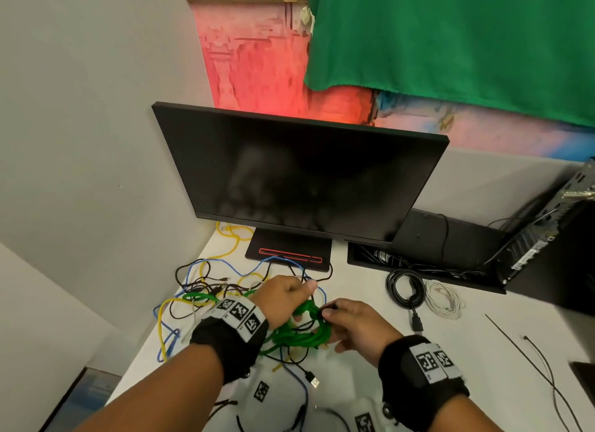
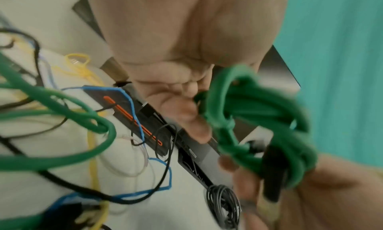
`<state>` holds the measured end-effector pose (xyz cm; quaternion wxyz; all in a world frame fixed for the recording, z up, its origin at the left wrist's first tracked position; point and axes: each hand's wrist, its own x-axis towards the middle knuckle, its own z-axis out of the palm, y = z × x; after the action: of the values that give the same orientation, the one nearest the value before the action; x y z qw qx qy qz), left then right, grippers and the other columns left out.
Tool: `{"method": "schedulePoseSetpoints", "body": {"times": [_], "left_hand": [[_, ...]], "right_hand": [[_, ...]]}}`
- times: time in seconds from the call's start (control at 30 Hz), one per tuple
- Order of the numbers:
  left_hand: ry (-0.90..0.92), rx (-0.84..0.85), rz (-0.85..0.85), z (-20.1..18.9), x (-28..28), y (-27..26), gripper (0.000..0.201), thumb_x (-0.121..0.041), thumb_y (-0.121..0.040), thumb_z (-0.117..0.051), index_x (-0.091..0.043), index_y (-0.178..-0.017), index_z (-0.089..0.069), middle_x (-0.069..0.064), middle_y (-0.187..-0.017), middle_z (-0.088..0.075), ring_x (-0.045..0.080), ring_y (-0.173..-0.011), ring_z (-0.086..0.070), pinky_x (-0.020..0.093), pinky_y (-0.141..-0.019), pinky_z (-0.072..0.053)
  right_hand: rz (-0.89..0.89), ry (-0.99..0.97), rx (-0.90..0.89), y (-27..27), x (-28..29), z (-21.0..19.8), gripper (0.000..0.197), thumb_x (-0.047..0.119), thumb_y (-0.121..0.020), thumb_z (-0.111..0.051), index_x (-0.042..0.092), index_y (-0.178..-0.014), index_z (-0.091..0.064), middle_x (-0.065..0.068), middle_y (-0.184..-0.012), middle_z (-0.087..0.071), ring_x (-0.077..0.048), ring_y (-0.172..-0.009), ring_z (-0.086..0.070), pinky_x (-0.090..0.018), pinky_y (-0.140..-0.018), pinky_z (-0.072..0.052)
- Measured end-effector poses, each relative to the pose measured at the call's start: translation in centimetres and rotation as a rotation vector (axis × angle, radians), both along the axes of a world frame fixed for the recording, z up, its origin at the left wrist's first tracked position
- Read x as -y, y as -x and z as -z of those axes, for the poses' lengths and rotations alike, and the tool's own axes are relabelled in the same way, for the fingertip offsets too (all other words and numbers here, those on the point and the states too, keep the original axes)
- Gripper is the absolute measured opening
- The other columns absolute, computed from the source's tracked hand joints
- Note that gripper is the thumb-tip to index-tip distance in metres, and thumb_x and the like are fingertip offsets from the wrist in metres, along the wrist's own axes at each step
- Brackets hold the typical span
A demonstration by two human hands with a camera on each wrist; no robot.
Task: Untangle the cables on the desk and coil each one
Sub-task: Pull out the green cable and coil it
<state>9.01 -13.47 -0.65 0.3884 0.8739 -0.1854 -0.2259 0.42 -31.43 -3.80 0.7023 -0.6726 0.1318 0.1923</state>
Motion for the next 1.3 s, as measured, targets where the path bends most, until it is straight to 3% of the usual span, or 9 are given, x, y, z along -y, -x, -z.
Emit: {"method": "schedulePoseSetpoints", "body": {"times": [0.2, 0.4, 0.57, 0.67, 0.83, 1.0, 1.1, 1.17, 1.3], "left_hand": [[0.154, -0.22, -0.094, 1.9, -0.4, 1.8, 0.016, -0.039, -0.092, -0.063, -0.025, -0.096, -0.07, -0.002, -0.094, -0.072, 0.011, -0.076, -0.071, 0.036, -0.074, -0.061], [0.114, -0.13, -0.157, 3.1, 0.7, 3.5, 0.047, -0.028, -0.089, -0.069, -0.024, -0.134, -0.055, -0.009, -0.124, -0.059, 0.01, -0.101, -0.064, 0.03, -0.095, -0.051], [-0.006, -0.077, -0.194, 4.1, -0.3, 3.9, 0.042, -0.034, -0.091, -0.065, -0.022, -0.131, -0.058, -0.005, -0.122, -0.062, 0.009, -0.111, -0.058, 0.019, -0.094, -0.044], [-0.072, -0.089, -0.159, 5.0, -1.5, 4.5, 0.034, -0.031, -0.092, -0.065, -0.019, -0.123, -0.063, -0.005, -0.116, -0.065, 0.009, -0.109, -0.059, 0.005, -0.08, -0.041], [-0.132, -0.102, -0.126, 5.0, -2.4, 5.0, 0.029, -0.027, -0.092, -0.065, -0.019, -0.12, -0.066, -0.004, -0.114, -0.067, 0.009, -0.1, -0.064, 0.02, -0.091, -0.049], [-0.096, -0.061, -0.134, 4.3, -2.8, 5.3, 0.027, -0.005, -0.093, -0.057, -0.013, -0.117, -0.068, -0.002, -0.099, -0.067, 0.003, -0.08, -0.062, 0.004, -0.068, -0.045], [-0.113, 0.015, -0.174, 3.6, -4.2, 5.5, 0.034, 0.002, -0.09, -0.054, -0.013, -0.117, -0.068, 0.0, -0.109, -0.067, 0.011, -0.098, -0.063, 0.005, -0.081, -0.044], [-0.149, 0.093, -0.227, 3.6, -5.6, 5.8, 0.036, -0.001, -0.089, -0.056, -0.018, -0.118, -0.068, -0.002, -0.116, -0.065, 0.011, -0.106, -0.059, 0.009, -0.088, -0.042], [-0.34, 0.144, -0.122, 4.1, -7.4, 6.2, 0.04, -0.02, -0.09, -0.059, -0.026, -0.13, -0.06, -0.007, -0.134, -0.056, 0.011, -0.124, -0.05, 0.019, -0.104, -0.036]], "right_hand": [[0.211, 0.097, -0.028, 2.0, 2.9, 3.1, 0.018, 0.007, -0.094, -0.056, 0.005, -0.086, -0.072, -0.008, -0.062, -0.063, -0.014, -0.054, -0.056, -0.022, -0.045, -0.035], [0.29, 0.047, 0.013, 1.9, 3.2, 5.3, 0.017, -0.001, -0.096, -0.054, 0.001, -0.093, -0.071, -0.013, -0.071, -0.065, -0.018, -0.06, -0.059, -0.031, -0.056, -0.052], [0.601, 0.007, -0.005, 0.8, 4.9, 7.8, 0.017, -0.005, -0.097, -0.05, 0.001, -0.091, -0.065, -0.01, -0.064, -0.068, -0.018, -0.054, -0.06, -0.037, -0.063, -0.057], [0.773, 0.015, -0.034, -0.5, 5.8, 8.9, 0.016, -0.004, -0.097, -0.049, 0.003, -0.089, -0.062, -0.014, -0.069, -0.067, -0.022, -0.058, -0.06, -0.037, -0.065, -0.056], [0.937, -0.064, -0.161, -3.0, 6.5, 10.1, 0.01, -0.002, -0.096, -0.054, 0.002, -0.103, -0.059, -0.018, -0.083, -0.068, -0.025, -0.066, -0.064, -0.039, -0.073, -0.059], [0.943, -0.098, -0.213, -4.4, 7.1, 9.6, 0.017, -0.004, -0.096, -0.053, -0.005, -0.112, -0.058, -0.026, -0.089, -0.068, -0.029, -0.067, -0.066, -0.039, -0.075, -0.059], [0.868, 0.035, -0.267, -3.9, 7.8, 8.9, 0.022, 0.001, -0.091, -0.058, -0.001, -0.113, -0.058, -0.024, -0.091, -0.066, -0.03, -0.067, -0.063, -0.04, -0.067, -0.059], [0.732, 0.342, -0.282, -2.8, 8.1, 8.5, 0.032, 0.009, -0.087, -0.064, 0.01, -0.119, -0.056, -0.018, -0.094, -0.064, -0.033, -0.079, -0.065, -0.041, -0.072, -0.058], [0.364, 0.756, 0.03, -0.3, 4.8, 6.8, 0.011, 0.015, -0.089, -0.064, 0.023, -0.096, -0.06, -0.001, -0.088, -0.065, -0.021, -0.081, -0.06, -0.026, -0.075, -0.04]]}}
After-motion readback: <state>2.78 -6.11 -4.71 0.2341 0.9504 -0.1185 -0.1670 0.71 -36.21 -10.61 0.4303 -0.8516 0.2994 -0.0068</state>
